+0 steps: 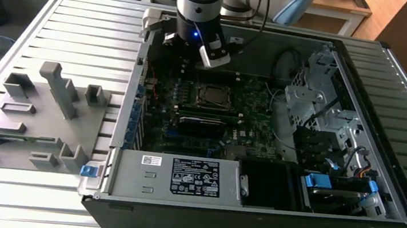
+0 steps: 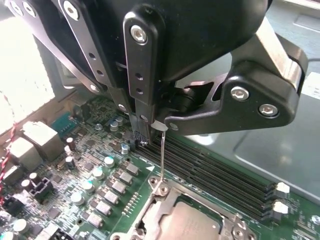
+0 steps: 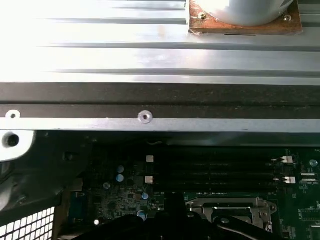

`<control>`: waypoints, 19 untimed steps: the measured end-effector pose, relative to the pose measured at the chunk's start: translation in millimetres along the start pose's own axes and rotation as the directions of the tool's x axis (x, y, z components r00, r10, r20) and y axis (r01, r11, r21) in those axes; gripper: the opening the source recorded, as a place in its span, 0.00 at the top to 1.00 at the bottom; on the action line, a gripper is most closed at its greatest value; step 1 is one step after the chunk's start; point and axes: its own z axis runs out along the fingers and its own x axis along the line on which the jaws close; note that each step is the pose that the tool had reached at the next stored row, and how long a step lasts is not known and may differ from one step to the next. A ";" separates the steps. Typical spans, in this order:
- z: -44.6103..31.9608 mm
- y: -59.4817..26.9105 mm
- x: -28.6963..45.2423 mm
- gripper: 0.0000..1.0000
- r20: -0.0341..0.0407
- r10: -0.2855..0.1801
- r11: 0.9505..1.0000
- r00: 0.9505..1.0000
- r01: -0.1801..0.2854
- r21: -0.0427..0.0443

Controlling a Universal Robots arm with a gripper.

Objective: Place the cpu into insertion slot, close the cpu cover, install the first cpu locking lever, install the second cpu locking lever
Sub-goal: 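Install the first cpu locking lever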

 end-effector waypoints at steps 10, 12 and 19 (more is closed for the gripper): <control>0.7 0.2 -20.6 0.89 0.000 0.000 1.000 1.000 0.000 0.000; 0.7 0.2 -23.5 0.89 0.000 0.000 1.000 1.000 0.000 0.000; 1.1 0.3 -25.0 0.89 0.000 0.001 1.000 1.000 -0.001 0.008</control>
